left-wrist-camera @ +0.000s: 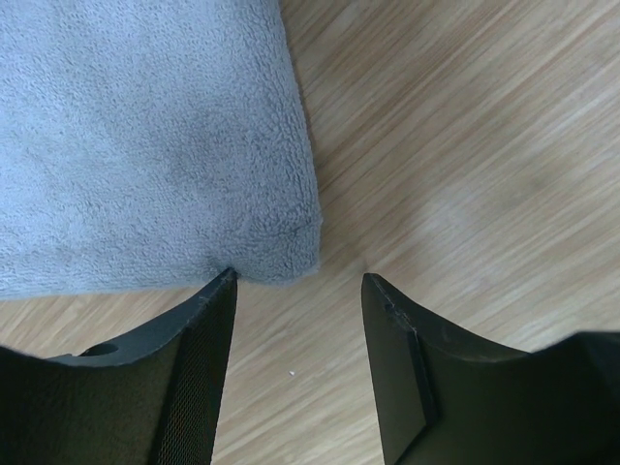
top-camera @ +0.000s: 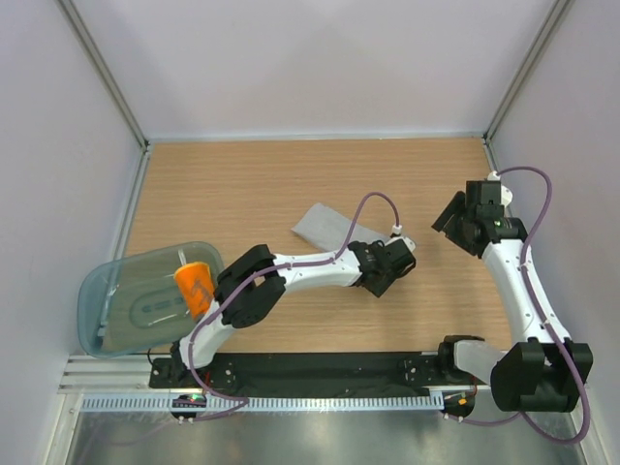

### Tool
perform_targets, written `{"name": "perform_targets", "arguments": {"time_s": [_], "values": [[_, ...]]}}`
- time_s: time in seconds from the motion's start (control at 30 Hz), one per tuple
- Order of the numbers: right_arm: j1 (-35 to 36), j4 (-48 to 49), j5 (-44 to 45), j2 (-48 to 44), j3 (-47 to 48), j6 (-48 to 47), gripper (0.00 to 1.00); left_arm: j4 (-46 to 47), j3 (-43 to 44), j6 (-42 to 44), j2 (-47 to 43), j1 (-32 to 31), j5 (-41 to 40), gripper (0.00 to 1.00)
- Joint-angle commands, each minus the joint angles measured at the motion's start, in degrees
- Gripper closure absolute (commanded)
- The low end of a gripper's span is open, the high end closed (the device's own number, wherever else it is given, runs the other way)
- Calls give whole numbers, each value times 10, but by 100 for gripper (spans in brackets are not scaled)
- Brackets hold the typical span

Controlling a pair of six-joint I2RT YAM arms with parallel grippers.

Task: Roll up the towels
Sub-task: Roll the towel

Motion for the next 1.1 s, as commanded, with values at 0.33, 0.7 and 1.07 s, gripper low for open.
{"name": "perform_targets", "arguments": {"time_s": [0.33, 0.7, 1.07], "values": [[-5, -2, 3, -35, 17, -3, 31, 41, 24, 40, -22, -1, -38, 44], [-7, 1, -6, -34, 15, -2, 31, 40, 30, 39, -37, -2, -65, 46], [-9, 3, -11, -29, 19, -2, 31, 52, 35, 53, -17, -8, -49, 46]]}}
